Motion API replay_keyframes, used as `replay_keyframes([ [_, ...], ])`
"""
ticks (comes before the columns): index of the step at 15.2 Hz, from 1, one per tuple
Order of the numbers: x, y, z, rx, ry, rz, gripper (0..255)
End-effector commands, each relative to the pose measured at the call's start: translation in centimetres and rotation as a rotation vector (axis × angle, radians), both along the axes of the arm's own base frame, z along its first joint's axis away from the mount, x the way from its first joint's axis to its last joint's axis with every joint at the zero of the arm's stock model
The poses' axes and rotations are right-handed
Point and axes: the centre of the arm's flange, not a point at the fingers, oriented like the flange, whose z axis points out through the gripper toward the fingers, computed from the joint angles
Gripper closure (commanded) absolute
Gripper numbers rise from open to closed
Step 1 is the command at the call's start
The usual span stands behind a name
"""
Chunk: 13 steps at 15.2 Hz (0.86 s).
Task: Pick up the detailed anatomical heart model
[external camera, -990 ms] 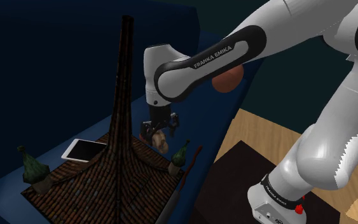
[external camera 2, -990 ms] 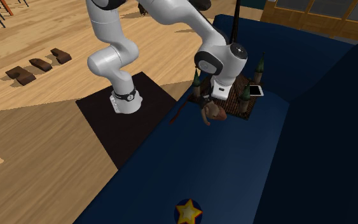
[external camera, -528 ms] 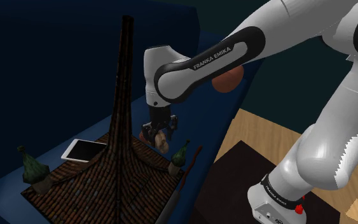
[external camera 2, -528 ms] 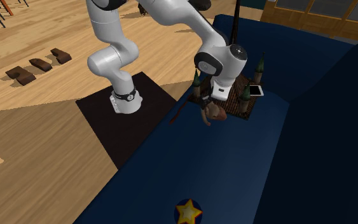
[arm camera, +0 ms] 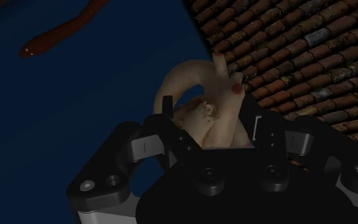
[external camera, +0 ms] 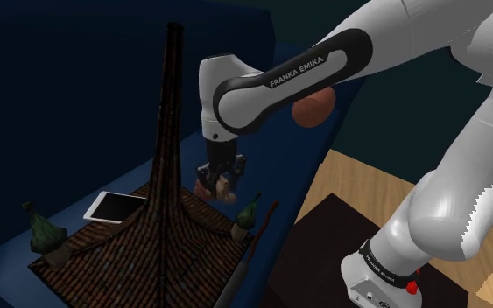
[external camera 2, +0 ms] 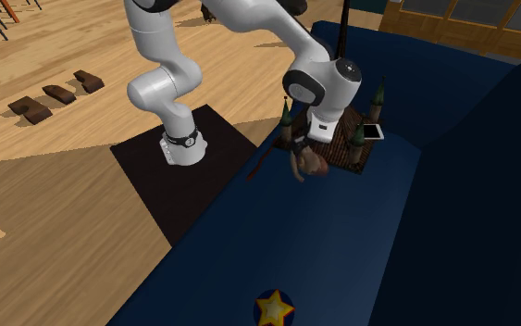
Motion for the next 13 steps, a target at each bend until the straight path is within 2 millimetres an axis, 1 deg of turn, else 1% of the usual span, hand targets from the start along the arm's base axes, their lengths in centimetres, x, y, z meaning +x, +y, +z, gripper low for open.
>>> replay_keyframes([
  [1,0.0,0.2,1.0,0.000,0.000,0.001,255],
  [11,0.0,0.2,6.3,0.000,0.000,0.001,255],
  [13,0.0,0.2,6.4,0.000,0.000,0.001,255],
])
